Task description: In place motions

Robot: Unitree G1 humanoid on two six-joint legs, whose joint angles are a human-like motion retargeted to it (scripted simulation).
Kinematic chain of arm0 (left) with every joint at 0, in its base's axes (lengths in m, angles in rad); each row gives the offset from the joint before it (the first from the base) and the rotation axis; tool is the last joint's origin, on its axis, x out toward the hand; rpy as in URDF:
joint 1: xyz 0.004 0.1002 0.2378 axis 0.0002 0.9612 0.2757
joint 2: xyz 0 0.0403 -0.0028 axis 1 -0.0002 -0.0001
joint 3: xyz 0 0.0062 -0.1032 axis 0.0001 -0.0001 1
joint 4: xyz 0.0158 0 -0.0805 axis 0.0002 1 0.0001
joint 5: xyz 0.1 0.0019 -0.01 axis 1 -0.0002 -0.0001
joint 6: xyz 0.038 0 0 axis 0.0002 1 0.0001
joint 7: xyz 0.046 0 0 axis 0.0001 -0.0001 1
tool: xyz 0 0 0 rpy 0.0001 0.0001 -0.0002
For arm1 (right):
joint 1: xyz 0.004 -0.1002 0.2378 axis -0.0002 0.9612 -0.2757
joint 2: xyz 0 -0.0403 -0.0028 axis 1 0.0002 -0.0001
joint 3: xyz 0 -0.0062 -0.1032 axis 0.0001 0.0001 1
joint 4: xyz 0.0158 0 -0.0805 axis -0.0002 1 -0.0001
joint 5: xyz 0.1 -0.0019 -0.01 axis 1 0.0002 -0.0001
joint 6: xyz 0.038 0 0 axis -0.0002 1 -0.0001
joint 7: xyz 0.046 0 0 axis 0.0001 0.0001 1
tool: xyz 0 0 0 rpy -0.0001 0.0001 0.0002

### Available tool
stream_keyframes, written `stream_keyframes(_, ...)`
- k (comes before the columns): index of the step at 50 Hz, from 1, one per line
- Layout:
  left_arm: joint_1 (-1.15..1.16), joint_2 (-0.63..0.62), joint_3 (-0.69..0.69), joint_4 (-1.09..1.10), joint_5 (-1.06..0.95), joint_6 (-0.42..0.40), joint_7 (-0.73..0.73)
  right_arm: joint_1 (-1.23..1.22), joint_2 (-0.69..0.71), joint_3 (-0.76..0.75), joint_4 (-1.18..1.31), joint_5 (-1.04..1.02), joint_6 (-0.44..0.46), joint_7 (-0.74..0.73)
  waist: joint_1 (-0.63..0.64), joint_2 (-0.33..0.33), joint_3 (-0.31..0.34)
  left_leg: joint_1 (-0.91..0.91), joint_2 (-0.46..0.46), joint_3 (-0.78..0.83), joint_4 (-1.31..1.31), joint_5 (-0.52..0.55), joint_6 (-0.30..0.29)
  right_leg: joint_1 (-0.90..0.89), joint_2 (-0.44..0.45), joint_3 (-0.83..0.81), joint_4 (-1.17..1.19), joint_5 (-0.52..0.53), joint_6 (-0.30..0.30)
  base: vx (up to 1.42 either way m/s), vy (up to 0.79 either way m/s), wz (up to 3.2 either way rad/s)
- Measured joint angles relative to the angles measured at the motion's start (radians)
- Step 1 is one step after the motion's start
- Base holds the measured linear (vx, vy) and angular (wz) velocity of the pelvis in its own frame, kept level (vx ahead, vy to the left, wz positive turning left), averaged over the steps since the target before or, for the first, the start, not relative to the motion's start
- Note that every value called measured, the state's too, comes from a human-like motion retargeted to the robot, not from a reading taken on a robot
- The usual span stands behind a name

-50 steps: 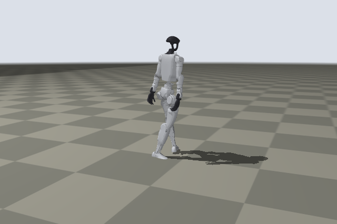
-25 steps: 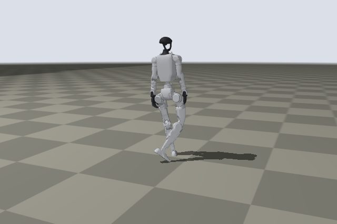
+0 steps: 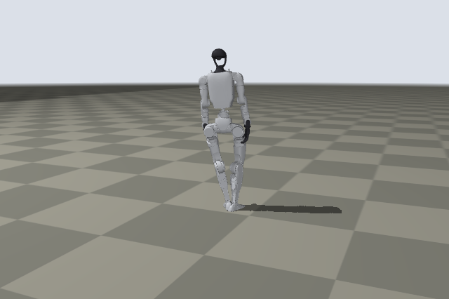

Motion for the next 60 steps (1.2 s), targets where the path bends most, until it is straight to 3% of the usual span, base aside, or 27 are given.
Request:
stream_keyframes(2,0.017,-0.004,0.006,0.016,-0.032,-0.010,0.012,-0.005,0.003,0.010,-0.019,-0.002,-0.010,-0.004,-0.014,0.007,-0.004,0.007,0.000,-0.016,-0.010,0.009,0.001,0.023,0.007,-0.075,-0.026,0.004,-0.012,0.13,-0.05,0.36)
stream_keyframes(5,0.030,0.000,0.012,0.046,-0.013,-0.007,-0.001,-0.012,0.009,0.012,-0.044,0.000,-0.020,-0.006,-0.035,0.014,-0.017,0.013,0.000,-0.031,-0.021,0.021,-0.002,0.025,0.023,-0.047,-0.041,-0.002,-0.006,0.15,-0.05,0.50)
stream_keyframes(13,0.039,0.012,-0.015,0.067,0.030,0.001,0.015,-0.020,0.015,0.003,-0.086,0.014,-0.033,0.013,-0.162,-0.008,-0.021,0.096,-0.065,-0.203,-0.020,0.017,-0.016,0.031,-0.038,-0.128,-0.006,-0.019,0.018,0.10,-0.01,0.82)
stream_keyframes(17,0.032,-0.023,0.010,0.067,-0.041,-0.031,0.068,-0.003,0.015,0.016,-0.154,-0.028,-0.059,0.031,-0.189,-0.036,-0.013,0.105,-0.102,-0.418,0.034,0.038,-0.002,0.016,-0.105,-0.065,0.023,0.002,0.036,0.12,0.11,-0.94)
stream_keyframes(20,0.026,-0.038,0.028,0.077,-0.090,-0.049,0.081,0.014,0.015,0.035,-0.189,-0.048,-0.078,0.040,-0.176,-0.048,-0.016,0.100,-0.121,-0.618,0.042,0.059,-0.044,-0.027,-0.128,0.048,0.043,0.032,0.040,0.17,0.13,-2.53)
stream_keyframes(21,0.023,-0.032,0.028,0.082,-0.100,-0.052,0.077,0.012,0.015,0.045,-0.192,-0.050,-0.079,0.044,-0.169,-0.045,-0.012,0.094,-0.112,-0.618,0.034,0.059,-0.066,-0.051,-0.119,0.102,0.050,0.046,0.037,0.17,0.13,-3.29)
stream_keyframes(23,0.018,-0.016,0.024,0.091,-0.103,-0.049,0.063,0.005,0.015,0.059,-0.192,-0.054,-0.078,0.050,-0.158,-0.034,-0.006,0.074,-0.089,-0.526,0.019,0.035,-0.070,-0.096,-0.091,0.202,0.057,0.085,0.033,0.16,0.11,-3.72)
stream_keyframes(25,0.019,0.012,0.007,0.102,-0.075,-0.035,0.032,-0.010,0.013,0.067,-0.186,-0.057,-0.073,0.055,-0.127,-0.008,-0.004,0.049,-0.051,-0.235,0.020,-0.019,-0.013,-0.151,-0.030,0.312,0.048,0.133,0.019,0.14,0.09,-4.16)
stream_keyframes(30,0.035,0.090,-0.039,0.119,0.062,-0.007,-0.046,-0.048,0.005,0.094,-0.173,-0.036,-0.051,0.049,-0.280,0.074,-0.005,0.002,0.046,-0.017,-0.001,-0.057,-0.045,-0.253,0.066,0.381,0.019,0.138,-0.003,0.09,0.11,-3.04)
stream_keyframes(34,0.066,0.141,-0.059,0.110,0.161,0.012,-0.051,-0.085,-0.023,0.076,-0.153,0.025,-0.054,0.048,-0.330,0.132,0.044,0.000,0.131,0.173,-0.012,-0.114,-0.077,-0.285,0.078,0.190,0.018,0.027,-0.076,0.14,0.05,-3.64)
stream_keyframes(40,0.106,0.143,-0.036,0.173,0.191,0.039,-0.042,-0.095,-0.100,0.001,-0.120,0.050,-0.005,-0.006,-0.285,0.197,0.023,0.043,0.201,0.508,-0.053,-0.171,-0.156,-0.211,0.008,-0.352,0.062,-0.119,-0.085,0.47,-0.13,-3.82)
stream_keyframes(43,0.108,0.132,-0.039,0.197,0.191,0.048,-0.037,-0.083,-0.131,-0.055,-0.115,0.077,-0.001,-0.047,-0.235,0.227,0.011,0.074,0.213,0.628,-0.064,-0.196,-0.198,-0.139,0.016,-0.497,0.090,-0.113,-0.104,0.62,-0.18,-3.47)
stream_keyframes(45,0.107,0.125,-0.045,0.204,0.192,0.050,-0.030,-0.078,-0.144,-0.091,-0.106,0.090,0.001,-0.053,-0.222,0.249,0.005,0.092,0.222,0.688,-0.064,-0.207,-0.223,-0.102,0.027,-0.511,0.096,-0.090,-0.115,0.63,-0.26,-2.74)
stream_keyframes(46,0.107,0.121,-0.048,0.205,0.194,0.050,-0.024,-0.072,-0.148,-0.110,-0.102,0.096,0.006,-0.053,-0.239,0.260,-0.006,0.097,0.221,0.715,-0.059,-0.212,-0.237,-0.080,0.032,-0.531,0.085,-0.078,-0.079,0.55,-0.16,-2.16)
stream_keyframes(47,0.106,0.117,-0.051,0.206,0.196,0.050,-0.020,-0.068,-0.152,-0.127,-0.096,0.102,0.011,-0.053,-0.256,0.270,-0.014,0.103,0.220,0.737,-0.055,-0.216,-0.248,-0.070,0.039,-0.539,0.074,-0.049,-0.060,0.53,-0.16,-1.72)
stream_keyframes(49,0.092,0.109,-0.054,0.204,0.199,0.052,-0.018,-0.066,-0.158,-0.153,-0.077,0.115,0.019,-0.059,-0.275,0.292,-0.031,0.109,0.227,0.782,-0.043,-0.213,-0.272,-0.109,0.053,-0.467,0.065,0.031,-0.079,0.49,-0.18,-1.93)
stream_keyframes(50,0.079,0.105,-0.052,0.201,0.200,0.052,-0.018,-0.067,-0.159,-0.165,-0.065,0.127,0.024,-0.068,-0.269,0.306,-0.045,0.108,0.235,0.824,-0.034,-0.209,-0.290,-0.139,0.059,-0.389,0.075,0.026,-0.076,0.39,-0.07,-2.07)
stream_keyframes(55,0.034,0.115,-0.112,0.102,0.169,0.037,-0.046,-0.059,-0.136,-0.205,0.004,0.214,0.042,-0.117,-0.336,0.329,-0.024,0.126,0.265,0.848,0.009,-0.196,-0.314,-0.163,0.083,-0.308,0.089,0.011,-0.091,0.28,-0.04,-1.01)
stream_keyframes(60,-0.004,0.116,-0.123,-0.015,0.196,0.013,-0.031,-0.021,-0.115,-0.227,0.089,0.232,0.058,-0.053,-0.321,0.302,-0.071,0.157,0.282,0.861,0.102,-0.114,-0.285,-0.172,0.055,-0.224,0.119,-0.007,-0.054,0.37,-0.05,-0.86)
